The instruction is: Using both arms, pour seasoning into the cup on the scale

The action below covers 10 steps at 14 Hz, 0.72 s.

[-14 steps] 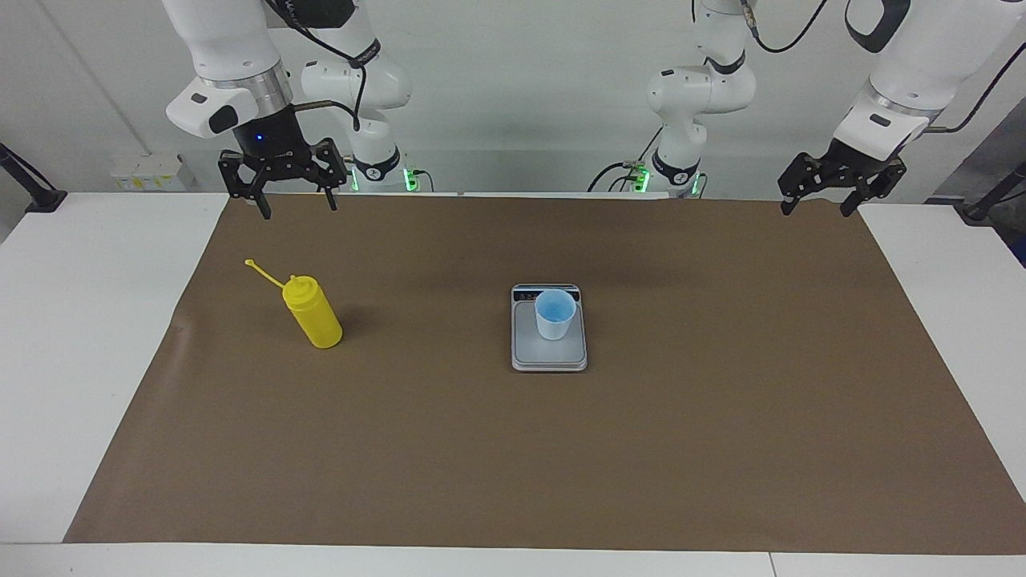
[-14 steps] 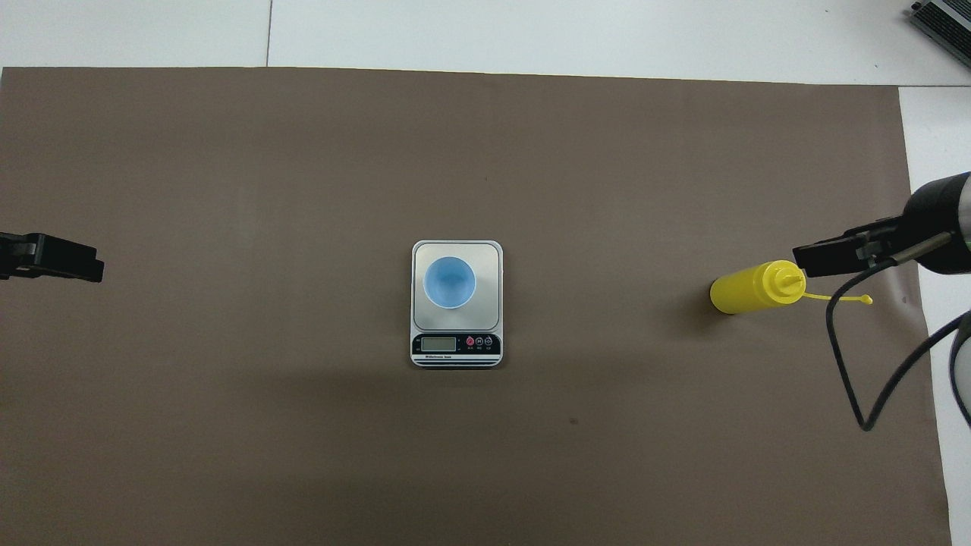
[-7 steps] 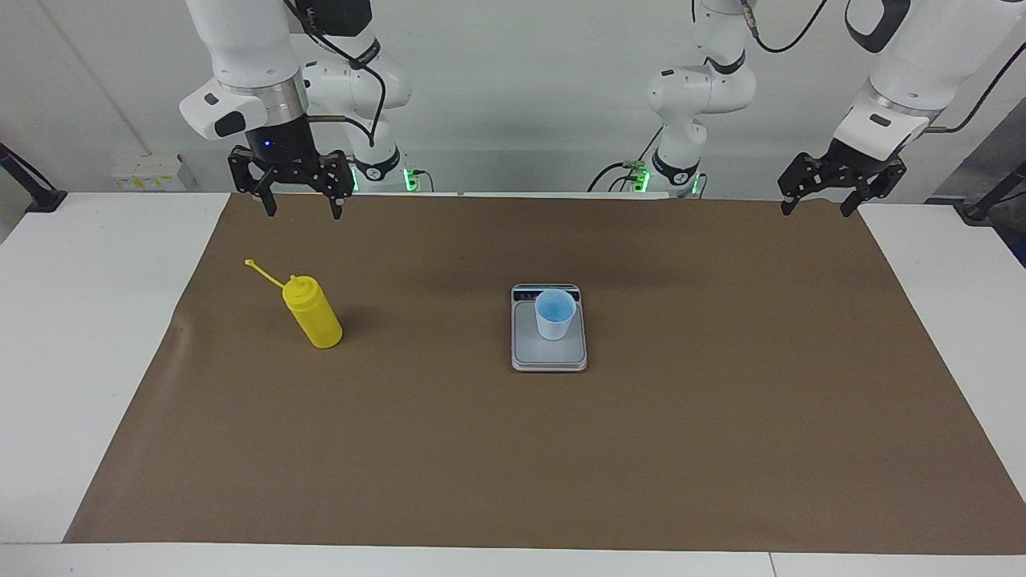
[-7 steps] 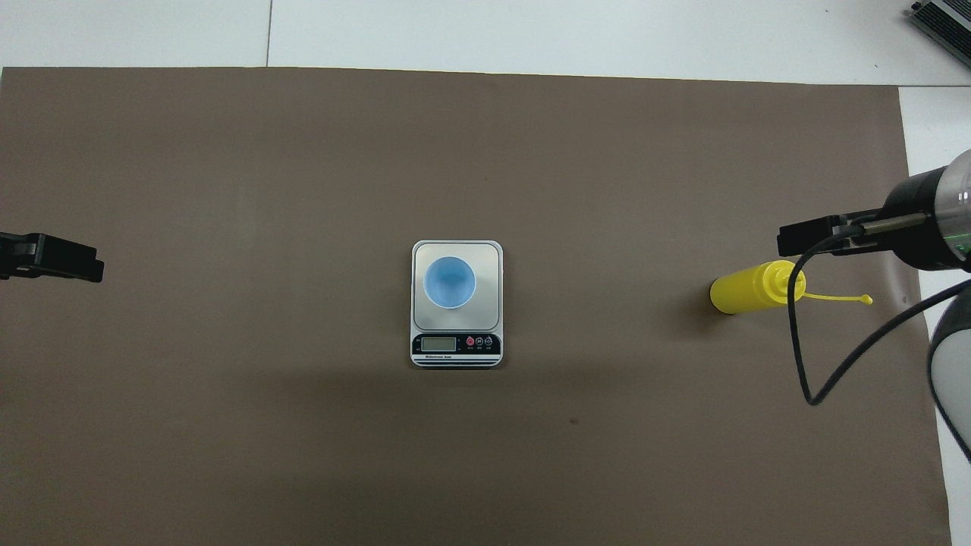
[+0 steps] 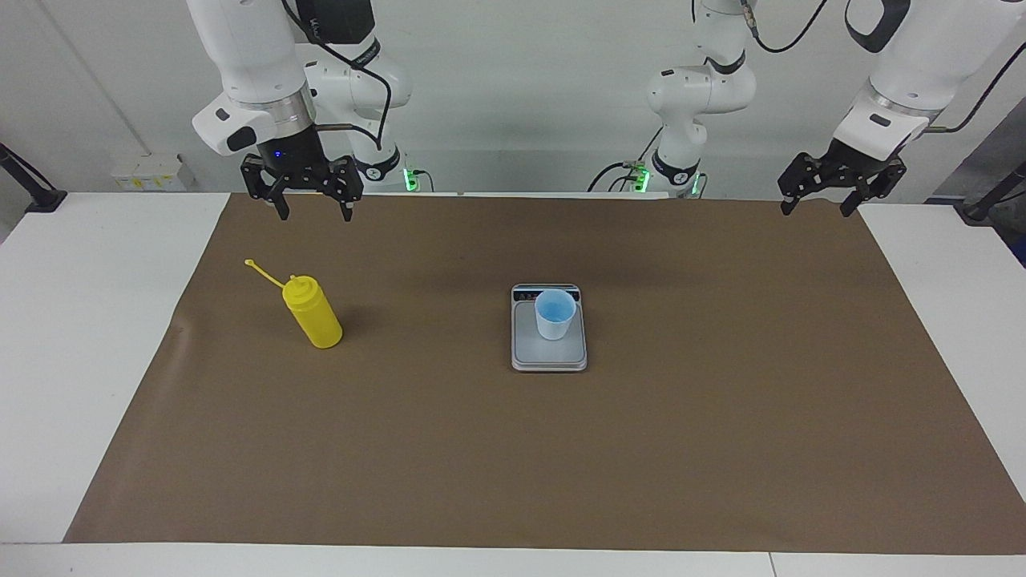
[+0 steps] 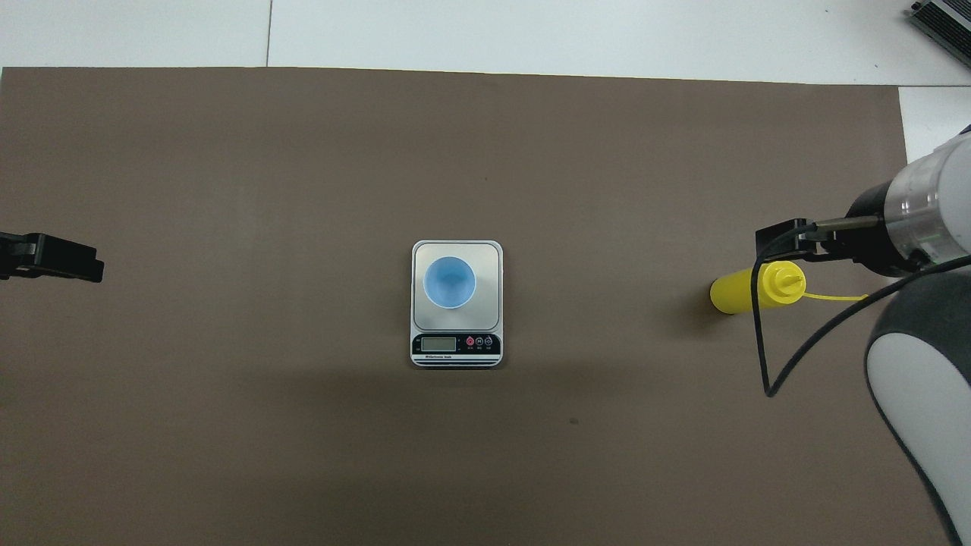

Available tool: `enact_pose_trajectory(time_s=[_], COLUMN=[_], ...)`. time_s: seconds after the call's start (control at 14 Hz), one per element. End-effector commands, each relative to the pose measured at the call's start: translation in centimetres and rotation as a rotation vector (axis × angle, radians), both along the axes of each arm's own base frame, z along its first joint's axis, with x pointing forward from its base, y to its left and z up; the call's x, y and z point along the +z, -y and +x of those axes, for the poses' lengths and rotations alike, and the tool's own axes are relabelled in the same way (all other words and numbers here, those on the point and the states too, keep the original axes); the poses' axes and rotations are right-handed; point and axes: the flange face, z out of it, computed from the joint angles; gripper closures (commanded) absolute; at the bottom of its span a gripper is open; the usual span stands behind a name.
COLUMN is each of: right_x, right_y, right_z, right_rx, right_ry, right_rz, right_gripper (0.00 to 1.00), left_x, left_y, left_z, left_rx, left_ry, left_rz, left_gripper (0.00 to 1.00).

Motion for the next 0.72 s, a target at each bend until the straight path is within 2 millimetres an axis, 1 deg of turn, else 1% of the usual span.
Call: enact_pose_trajectory(time_s=[0.0,0.64], right_x=[-0.26,-0.25], right_y=[0.59,0.59], right_z=[-0.94,-0.99], right_rx=[0.048,0.043], right_ry=[-0.013,-0.013], right_rz=[0.017,0.017], right_gripper=[0.00,0.00], left_x=[0.20,0.19], left_y=[-0.18,-0.18], left_z=[-0.96,-0.97], left_rx=[0.001,0.001], left_ry=[-0.004,-0.005], left_rz=[-0.010,-0.010], left_gripper=[0.00,0.00])
